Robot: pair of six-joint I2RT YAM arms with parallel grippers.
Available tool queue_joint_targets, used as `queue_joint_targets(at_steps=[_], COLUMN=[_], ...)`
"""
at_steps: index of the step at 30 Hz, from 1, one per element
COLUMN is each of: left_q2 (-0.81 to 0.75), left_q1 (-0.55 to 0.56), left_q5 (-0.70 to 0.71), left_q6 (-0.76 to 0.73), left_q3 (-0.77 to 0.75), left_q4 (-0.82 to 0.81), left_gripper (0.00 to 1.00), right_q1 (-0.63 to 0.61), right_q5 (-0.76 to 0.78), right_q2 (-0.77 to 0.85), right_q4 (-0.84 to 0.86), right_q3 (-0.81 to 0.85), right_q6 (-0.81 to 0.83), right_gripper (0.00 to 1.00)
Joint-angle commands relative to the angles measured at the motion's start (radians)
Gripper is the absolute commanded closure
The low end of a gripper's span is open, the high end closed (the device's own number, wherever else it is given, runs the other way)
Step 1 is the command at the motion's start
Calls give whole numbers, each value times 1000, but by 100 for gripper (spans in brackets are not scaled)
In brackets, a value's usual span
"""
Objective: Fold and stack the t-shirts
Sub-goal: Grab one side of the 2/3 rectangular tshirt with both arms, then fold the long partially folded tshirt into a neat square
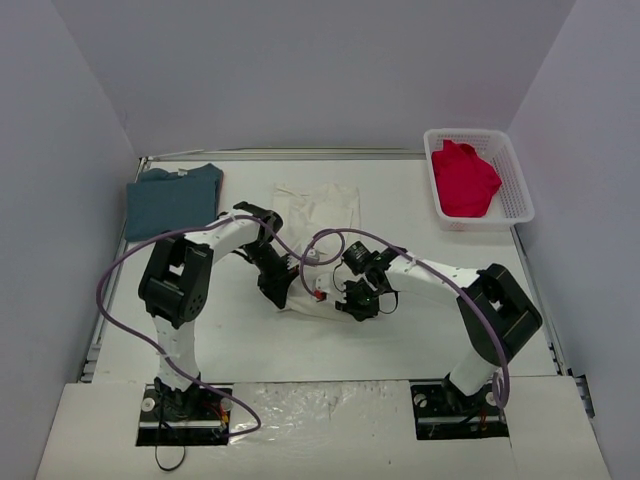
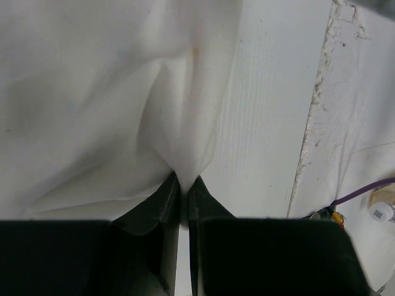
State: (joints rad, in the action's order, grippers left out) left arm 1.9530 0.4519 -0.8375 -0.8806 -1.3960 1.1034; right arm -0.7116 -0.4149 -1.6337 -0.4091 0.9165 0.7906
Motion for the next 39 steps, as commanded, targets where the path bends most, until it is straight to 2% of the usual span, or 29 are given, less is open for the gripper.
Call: queue_joint_targets(at_steps=[1,4,5,8,12,21,27,31,39], left_q2=[-101,-144,-149,-161,-215,-368,-405,-407,-313], left_q1=[-10,-10,-9,-7,7,44,47,36,2], left_q5=[0,2,-8,-25,-48,-40,1,47,86], left_q6=[-50,-95,-118,-191,-250,-224,-187,-135,-135], left_q3=[-3,-12,-21,-57,-46,25,15,-3,-142], left_q4=[90,147,212,342,440,457,434,371,391], left_gripper=[98,98,98,98,98,98,98,98,98], right_q1=[26,50,54,52,55,57,77,138,201], right_q5=[15,-45,-74,-100,-100,-163,-145,-156,-130], right_q2=[47,121,162,231,275,288,272,236,118], right_q4=[-187,-302,-336,-437,-522,-657,-639,-617,-616], right_q3=[31,80,94,151,212,305,321,361,510], right_q6=[21,45,59,73,71,107,121,133,183], right_gripper=[100,100,100,100,100,100,100,100,100])
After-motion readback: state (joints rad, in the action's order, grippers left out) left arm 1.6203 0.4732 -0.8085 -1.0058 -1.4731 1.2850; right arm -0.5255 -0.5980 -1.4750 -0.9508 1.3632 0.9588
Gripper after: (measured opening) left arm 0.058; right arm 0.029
